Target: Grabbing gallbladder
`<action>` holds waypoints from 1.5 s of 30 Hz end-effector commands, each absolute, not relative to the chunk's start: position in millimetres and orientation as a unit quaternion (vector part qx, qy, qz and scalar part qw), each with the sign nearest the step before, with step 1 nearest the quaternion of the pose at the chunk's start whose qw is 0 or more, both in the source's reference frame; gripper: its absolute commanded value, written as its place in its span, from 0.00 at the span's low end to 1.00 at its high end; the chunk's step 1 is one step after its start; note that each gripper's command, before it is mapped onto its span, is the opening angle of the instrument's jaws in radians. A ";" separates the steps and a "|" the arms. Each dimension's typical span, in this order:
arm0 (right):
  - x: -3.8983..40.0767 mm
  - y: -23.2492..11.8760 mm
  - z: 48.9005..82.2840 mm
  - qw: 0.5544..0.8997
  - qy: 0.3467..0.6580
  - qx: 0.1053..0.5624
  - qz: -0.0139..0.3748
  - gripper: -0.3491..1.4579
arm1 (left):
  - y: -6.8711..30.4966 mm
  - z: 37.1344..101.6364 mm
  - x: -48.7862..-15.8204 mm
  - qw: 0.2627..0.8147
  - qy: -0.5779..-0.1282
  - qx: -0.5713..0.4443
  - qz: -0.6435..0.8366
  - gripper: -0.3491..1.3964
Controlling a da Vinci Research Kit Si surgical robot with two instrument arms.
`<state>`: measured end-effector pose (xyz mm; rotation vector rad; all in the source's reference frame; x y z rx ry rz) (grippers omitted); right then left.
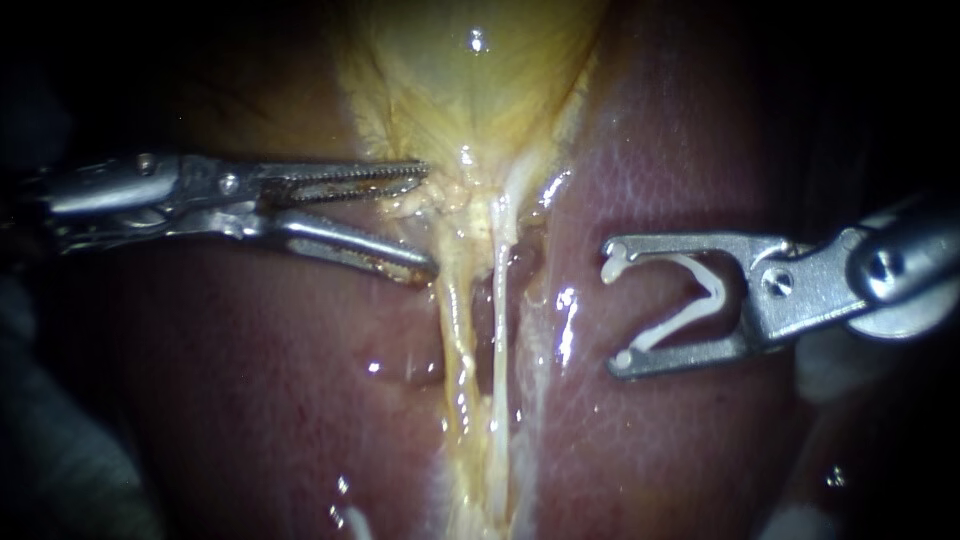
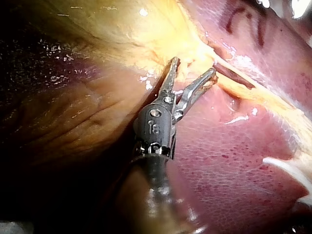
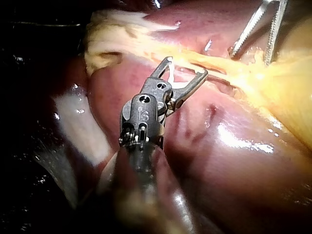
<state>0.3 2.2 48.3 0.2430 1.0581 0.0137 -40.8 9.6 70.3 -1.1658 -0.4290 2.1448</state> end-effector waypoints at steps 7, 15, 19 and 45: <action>0.3 2.2 48.3 0.856 0.503 0.116 0.006 0.47 | 10.1 70.6 -40.6 0.347 -0.170 -0.440 0.810 0.30; 0.3 2.2 48.3 0.856 0.503 0.116 0.006 0.47 | 10.4 70.8 -40.8 0.361 -0.174 -0.433 0.807 0.22; 0.3 2.2 48.3 0.856 0.503 0.116 0.006 0.47 | 10.7 71.1 -40.6 0.363 -0.171 -0.430 0.809 0.15; 0.1 2.2 48.3 0.856 0.504 0.116 0.006 0.47 | 11.9 63.9 -39.7 0.384 -0.190 -0.420 0.800 0.00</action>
